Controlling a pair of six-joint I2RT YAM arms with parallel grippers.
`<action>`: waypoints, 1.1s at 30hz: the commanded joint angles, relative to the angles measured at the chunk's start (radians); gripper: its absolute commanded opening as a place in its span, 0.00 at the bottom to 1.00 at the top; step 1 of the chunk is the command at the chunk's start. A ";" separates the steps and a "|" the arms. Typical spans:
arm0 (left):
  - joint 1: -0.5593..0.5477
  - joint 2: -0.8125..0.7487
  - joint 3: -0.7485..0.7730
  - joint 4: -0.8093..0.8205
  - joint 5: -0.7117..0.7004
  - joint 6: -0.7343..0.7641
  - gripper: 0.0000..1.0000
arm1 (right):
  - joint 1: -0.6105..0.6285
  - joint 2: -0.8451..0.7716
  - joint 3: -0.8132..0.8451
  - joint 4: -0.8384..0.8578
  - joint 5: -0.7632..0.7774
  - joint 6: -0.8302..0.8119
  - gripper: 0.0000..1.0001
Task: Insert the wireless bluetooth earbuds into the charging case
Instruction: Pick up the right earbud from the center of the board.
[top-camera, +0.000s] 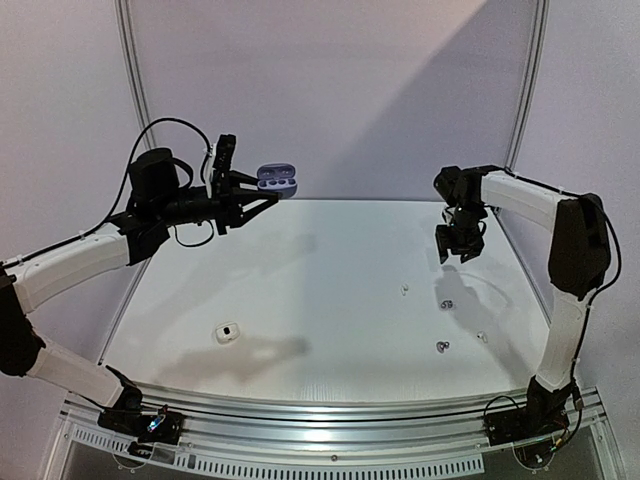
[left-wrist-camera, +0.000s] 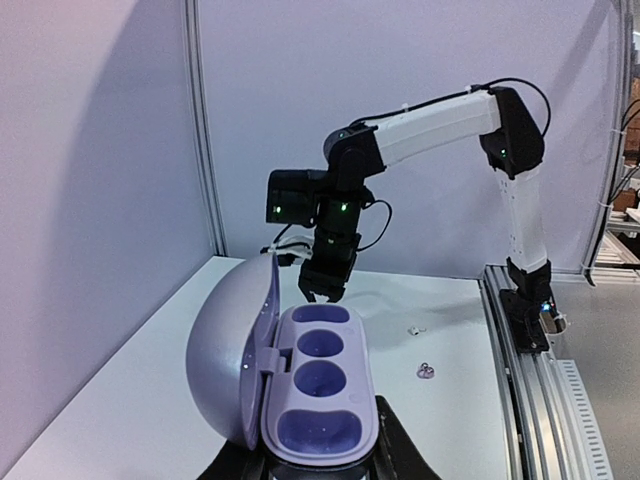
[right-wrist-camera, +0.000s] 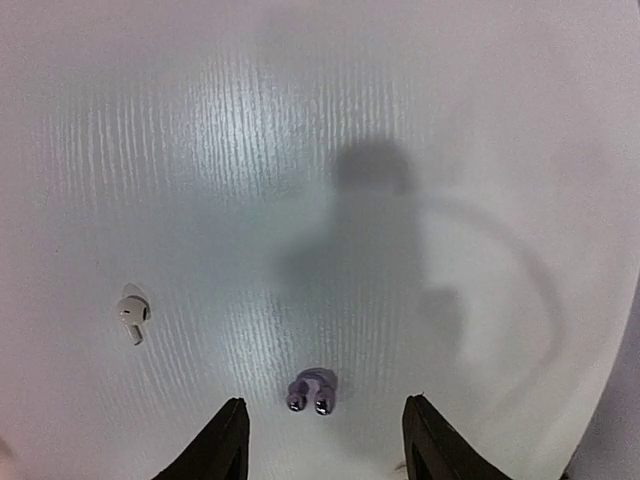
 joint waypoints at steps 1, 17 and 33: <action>-0.012 -0.028 -0.018 -0.025 0.002 0.030 0.00 | 0.009 0.080 -0.010 -0.014 -0.104 0.023 0.49; -0.003 -0.022 -0.014 -0.035 0.002 0.039 0.00 | -0.013 0.116 -0.191 0.054 -0.146 0.043 0.34; -0.002 -0.024 -0.017 -0.044 0.002 0.043 0.00 | -0.026 0.057 -0.199 0.057 -0.122 0.037 0.28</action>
